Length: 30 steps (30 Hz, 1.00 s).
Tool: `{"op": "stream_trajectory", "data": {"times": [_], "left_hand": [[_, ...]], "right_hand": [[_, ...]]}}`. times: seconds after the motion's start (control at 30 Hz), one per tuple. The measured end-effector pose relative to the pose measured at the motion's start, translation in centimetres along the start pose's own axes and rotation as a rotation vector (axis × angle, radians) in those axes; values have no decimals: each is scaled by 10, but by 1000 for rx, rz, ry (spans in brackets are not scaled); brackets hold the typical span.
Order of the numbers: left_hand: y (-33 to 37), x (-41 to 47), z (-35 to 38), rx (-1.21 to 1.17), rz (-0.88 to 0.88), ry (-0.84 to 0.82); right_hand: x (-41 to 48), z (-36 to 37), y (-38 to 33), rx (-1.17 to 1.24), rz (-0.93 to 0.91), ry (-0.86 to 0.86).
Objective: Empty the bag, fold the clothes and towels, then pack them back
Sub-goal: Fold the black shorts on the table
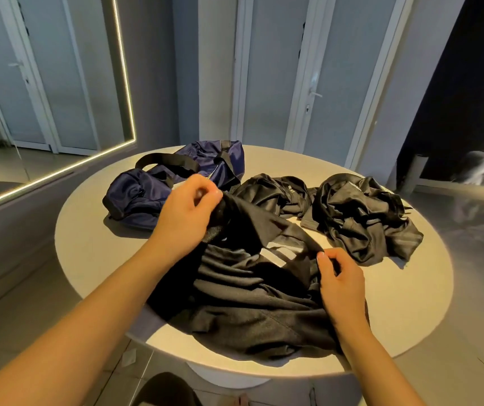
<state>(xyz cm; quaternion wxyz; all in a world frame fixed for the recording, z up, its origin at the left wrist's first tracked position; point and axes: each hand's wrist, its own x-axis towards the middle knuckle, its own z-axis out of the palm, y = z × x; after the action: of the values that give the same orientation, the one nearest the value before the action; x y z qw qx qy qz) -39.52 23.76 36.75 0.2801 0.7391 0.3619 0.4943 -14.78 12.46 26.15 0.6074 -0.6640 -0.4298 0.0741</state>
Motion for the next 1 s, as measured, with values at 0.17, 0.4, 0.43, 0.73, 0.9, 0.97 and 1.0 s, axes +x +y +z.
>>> {"op": "stream_trajectory", "data": {"times": [0.17,0.4,0.43,0.73,0.9,0.97,1.0], "left_hand": [[-14,40,10,79,-148,145],[-1,-6,34,334,25,-19],[-1,-14,38,449,-6,-134],[18,-62,43,523,65,-409],[15,-86,44,743,81,-245],[7,-94,42,717,145,-205],[2,-97,40,670,198,-185]], "right_hand": [[0,1,1,-29,-7,-24],[-2,1,3,-8,25,13],[-1,1,4,-4,27,13],[0,0,6,-8,6,17],[-1,0,6,0,9,25],[-1,0,6,-2,13,34],[-1,0,7,-2,18,37]]}}
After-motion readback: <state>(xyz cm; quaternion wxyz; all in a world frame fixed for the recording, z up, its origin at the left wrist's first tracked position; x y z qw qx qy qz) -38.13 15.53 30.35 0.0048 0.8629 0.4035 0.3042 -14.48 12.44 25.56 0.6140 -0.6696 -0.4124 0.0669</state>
